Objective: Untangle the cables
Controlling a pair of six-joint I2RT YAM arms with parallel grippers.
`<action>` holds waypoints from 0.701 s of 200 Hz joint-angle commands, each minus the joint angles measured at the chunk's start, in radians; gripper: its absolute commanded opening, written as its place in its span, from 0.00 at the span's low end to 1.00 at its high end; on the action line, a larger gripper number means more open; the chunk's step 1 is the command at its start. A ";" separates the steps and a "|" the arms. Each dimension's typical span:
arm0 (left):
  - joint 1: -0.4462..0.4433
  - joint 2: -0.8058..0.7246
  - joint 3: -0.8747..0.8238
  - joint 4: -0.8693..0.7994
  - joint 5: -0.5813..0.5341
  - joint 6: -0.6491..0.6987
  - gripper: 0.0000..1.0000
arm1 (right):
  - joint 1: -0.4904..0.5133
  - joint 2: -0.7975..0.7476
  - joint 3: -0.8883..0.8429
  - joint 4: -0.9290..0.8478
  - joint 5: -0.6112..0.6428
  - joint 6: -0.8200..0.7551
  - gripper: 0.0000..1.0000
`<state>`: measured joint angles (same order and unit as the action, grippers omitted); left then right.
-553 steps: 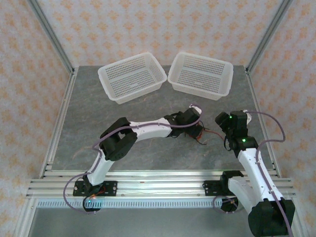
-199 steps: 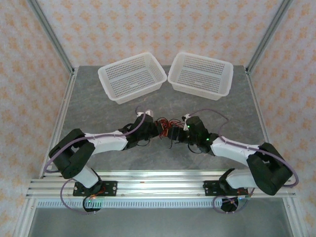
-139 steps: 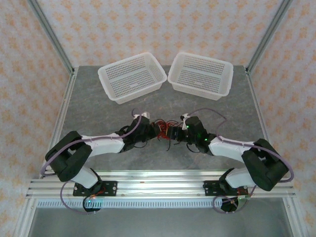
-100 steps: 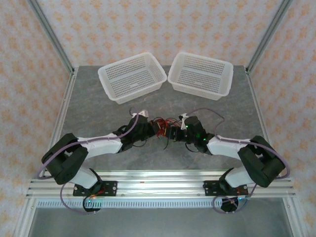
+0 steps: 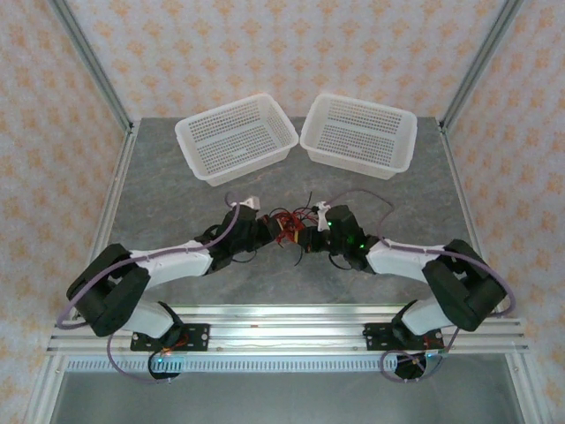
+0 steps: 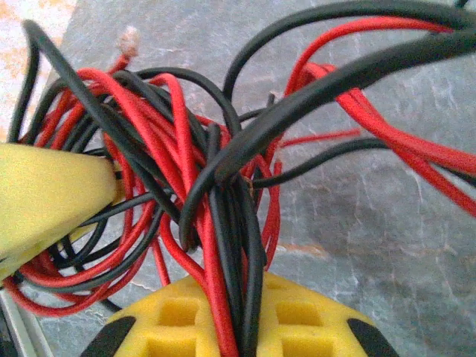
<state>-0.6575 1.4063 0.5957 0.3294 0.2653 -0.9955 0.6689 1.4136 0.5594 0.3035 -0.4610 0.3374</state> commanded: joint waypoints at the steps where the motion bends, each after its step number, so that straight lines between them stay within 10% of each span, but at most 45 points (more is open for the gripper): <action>1: 0.048 -0.060 0.084 -0.238 -0.006 0.177 0.00 | 0.000 -0.083 0.096 -0.229 0.106 -0.277 0.00; 74: 0.072 -0.132 0.207 -0.600 -0.290 0.471 0.07 | 0.000 -0.219 0.097 -0.297 0.196 -0.762 0.00; 140: 0.069 -0.273 0.124 -0.532 -0.267 0.522 0.62 | 0.000 -0.091 0.206 -0.480 0.157 -0.934 0.00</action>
<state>-0.6121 1.2213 0.7578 -0.1879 0.0673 -0.5140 0.6838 1.2831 0.7296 -0.0460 -0.3325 -0.5056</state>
